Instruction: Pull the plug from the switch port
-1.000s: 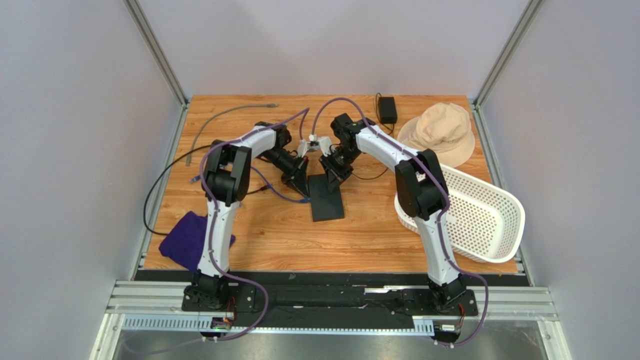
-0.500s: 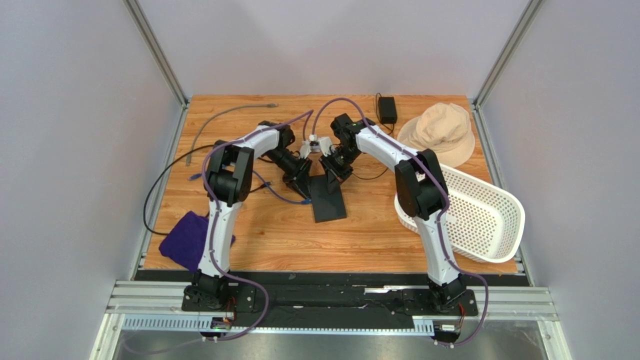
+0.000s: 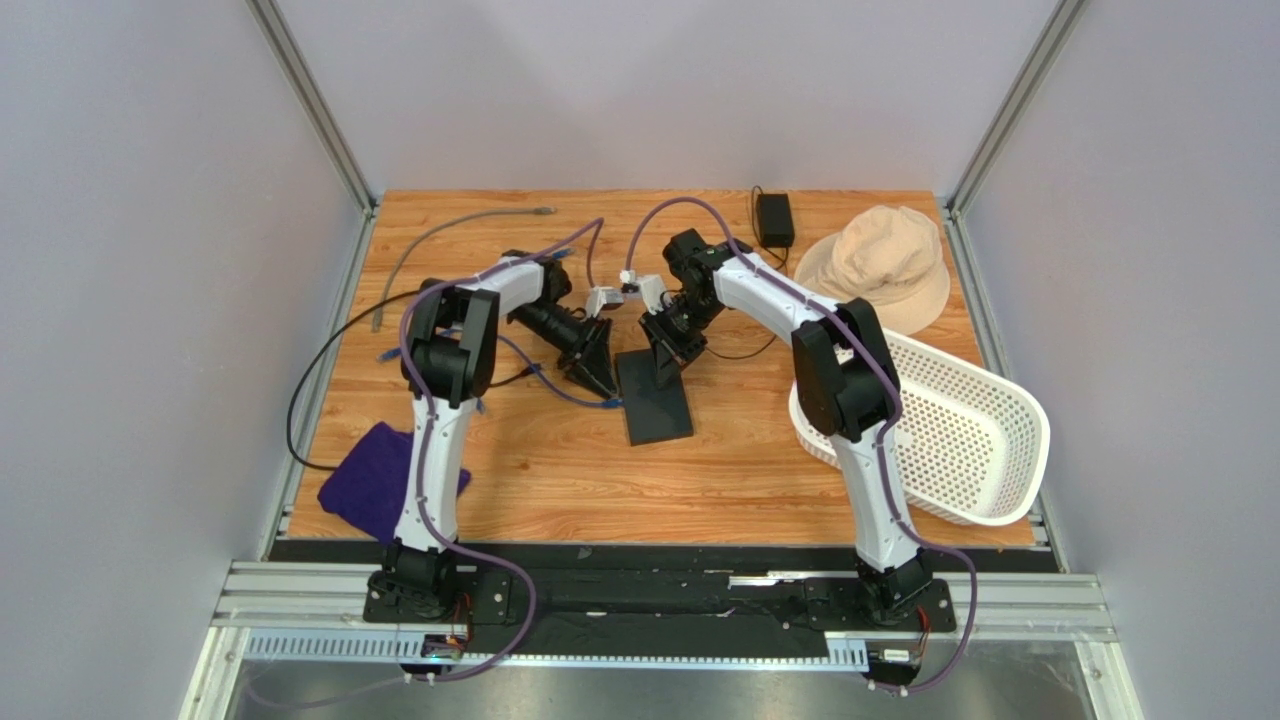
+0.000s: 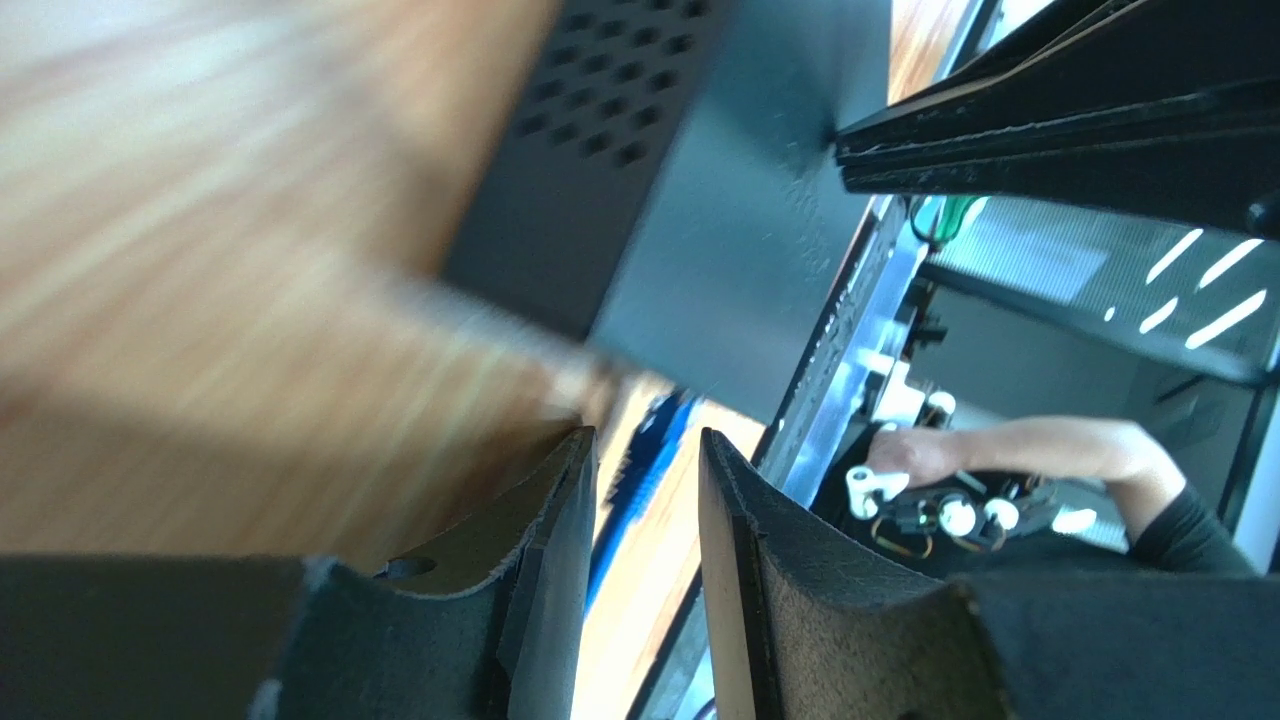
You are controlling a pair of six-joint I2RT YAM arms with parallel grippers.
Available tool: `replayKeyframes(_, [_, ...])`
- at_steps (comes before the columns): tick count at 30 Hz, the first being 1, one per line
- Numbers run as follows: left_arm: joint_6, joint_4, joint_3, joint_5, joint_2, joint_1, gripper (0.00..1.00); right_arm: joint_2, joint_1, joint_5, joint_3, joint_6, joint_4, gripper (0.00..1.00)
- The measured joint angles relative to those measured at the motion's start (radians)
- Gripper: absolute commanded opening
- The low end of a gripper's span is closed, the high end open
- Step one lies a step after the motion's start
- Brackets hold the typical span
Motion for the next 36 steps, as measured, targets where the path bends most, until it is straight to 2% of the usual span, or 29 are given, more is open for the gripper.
replayKeyframes(6, [0.019,-0.009,-0.001,0.0,0.0,-0.057,0.41,-0.001,0.0,-0.002,-0.002,0.0,-0.004,0.0])
replayKeyframes(16, [0.042,-0.019,-0.005,0.021,0.007,-0.057,0.42,-0.001,0.0,-0.003,-0.002,0.001,-0.008,0.0])
replayKeyframes(26, [0.171,-0.108,0.013,0.092,0.053,-0.057,0.39,0.0,0.0,-0.004,-0.002,0.001,-0.026,0.0])
replayKeyframes(31, [0.171,-0.099,0.007,0.09,0.053,-0.057,0.33,0.0,0.0,-0.005,-0.002,0.001,-0.027,0.0])
replayKeyframes(34, [0.152,-0.083,-0.005,0.089,0.053,-0.057,0.22,0.001,0.0,-0.006,-0.002,0.001,-0.031,0.0])
replayKeyframes(36, [0.127,-0.07,-0.012,0.083,0.052,-0.057,0.18,0.002,0.0,-0.008,-0.002,0.001,-0.031,0.0])
